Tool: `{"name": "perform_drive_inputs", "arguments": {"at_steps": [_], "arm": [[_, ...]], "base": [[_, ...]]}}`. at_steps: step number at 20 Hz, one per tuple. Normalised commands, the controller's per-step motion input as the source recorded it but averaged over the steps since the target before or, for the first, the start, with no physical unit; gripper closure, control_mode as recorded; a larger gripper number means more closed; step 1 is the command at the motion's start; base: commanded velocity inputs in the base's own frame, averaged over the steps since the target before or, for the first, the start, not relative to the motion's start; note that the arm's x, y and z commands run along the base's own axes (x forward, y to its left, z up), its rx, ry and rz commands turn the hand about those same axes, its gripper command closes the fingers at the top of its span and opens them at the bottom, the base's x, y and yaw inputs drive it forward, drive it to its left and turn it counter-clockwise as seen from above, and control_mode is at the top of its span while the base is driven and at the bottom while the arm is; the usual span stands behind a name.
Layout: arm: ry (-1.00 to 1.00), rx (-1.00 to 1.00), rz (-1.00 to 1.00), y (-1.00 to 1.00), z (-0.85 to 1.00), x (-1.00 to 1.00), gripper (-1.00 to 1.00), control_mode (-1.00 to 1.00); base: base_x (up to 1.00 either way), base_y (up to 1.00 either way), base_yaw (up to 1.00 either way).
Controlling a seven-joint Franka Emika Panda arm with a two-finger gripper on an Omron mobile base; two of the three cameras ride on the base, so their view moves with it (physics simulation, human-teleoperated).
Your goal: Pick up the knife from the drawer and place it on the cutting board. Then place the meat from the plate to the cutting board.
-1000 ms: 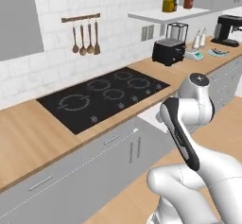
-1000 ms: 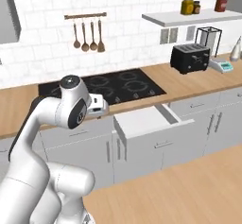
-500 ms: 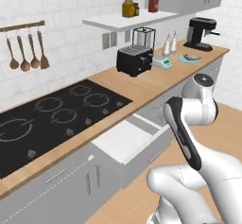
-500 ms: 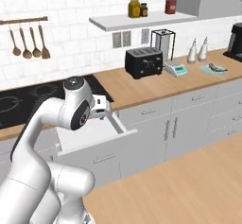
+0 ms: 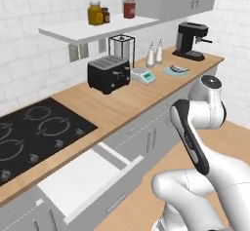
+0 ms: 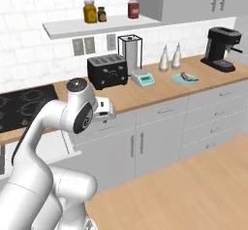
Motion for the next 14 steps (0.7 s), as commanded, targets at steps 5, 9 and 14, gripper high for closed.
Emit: {"name": "perform_drive_inputs", "arguments": {"at_steps": [5,9,14], "arm": [[0.0,0.0,0.0,0.0,0.0,0.0,-1.0,1.0],[0.0,0.0,0.0,0.0,0.0,0.0,-1.0,1.0],[0.0,0.0,0.0,0.0,0.0,0.0,-1.0,1.0]], "base": [[1.0,-1.0,0.0],[1.0,-1.0,0.0],[1.0,-0.98,0.03]]}}
